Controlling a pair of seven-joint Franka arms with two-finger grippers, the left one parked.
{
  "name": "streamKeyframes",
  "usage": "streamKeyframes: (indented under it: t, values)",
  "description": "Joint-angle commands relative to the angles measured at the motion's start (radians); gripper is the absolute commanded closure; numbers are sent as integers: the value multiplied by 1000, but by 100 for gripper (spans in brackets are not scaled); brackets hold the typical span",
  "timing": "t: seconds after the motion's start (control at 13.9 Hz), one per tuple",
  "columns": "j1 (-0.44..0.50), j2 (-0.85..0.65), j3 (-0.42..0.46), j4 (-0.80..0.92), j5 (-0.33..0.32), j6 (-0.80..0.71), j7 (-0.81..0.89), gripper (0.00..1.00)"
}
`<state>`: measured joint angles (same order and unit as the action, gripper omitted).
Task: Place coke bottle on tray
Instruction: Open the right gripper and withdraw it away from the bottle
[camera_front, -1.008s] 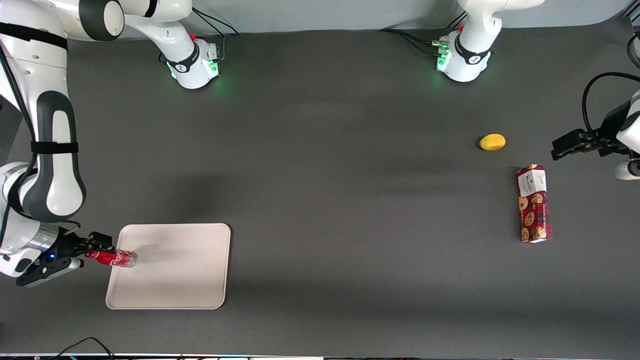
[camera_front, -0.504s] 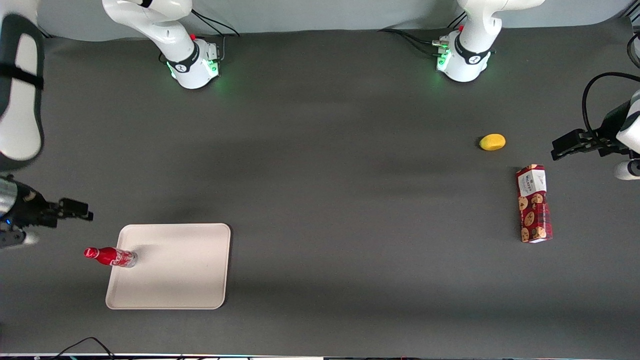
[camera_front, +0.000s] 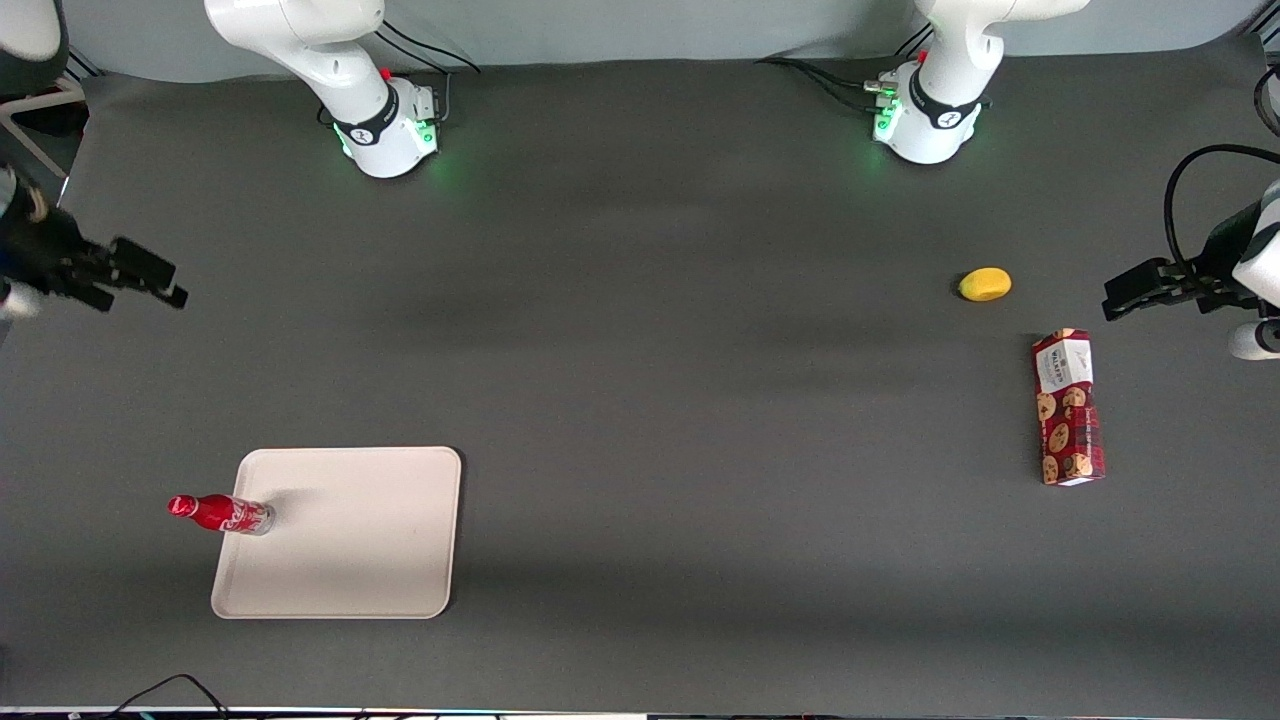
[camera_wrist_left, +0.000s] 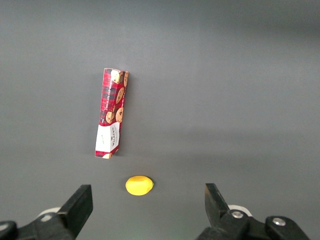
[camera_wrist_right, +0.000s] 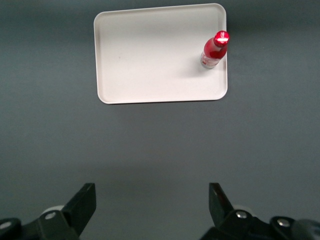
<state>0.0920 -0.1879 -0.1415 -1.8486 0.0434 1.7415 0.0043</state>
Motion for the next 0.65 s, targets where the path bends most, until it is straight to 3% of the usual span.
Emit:
streamKeyframes:
  t: [0.0,0.58]
  values:
    - [2,-51,33,-34,-33,-4,56,0]
    - [3,42,46,52,-48,-8,109,0]
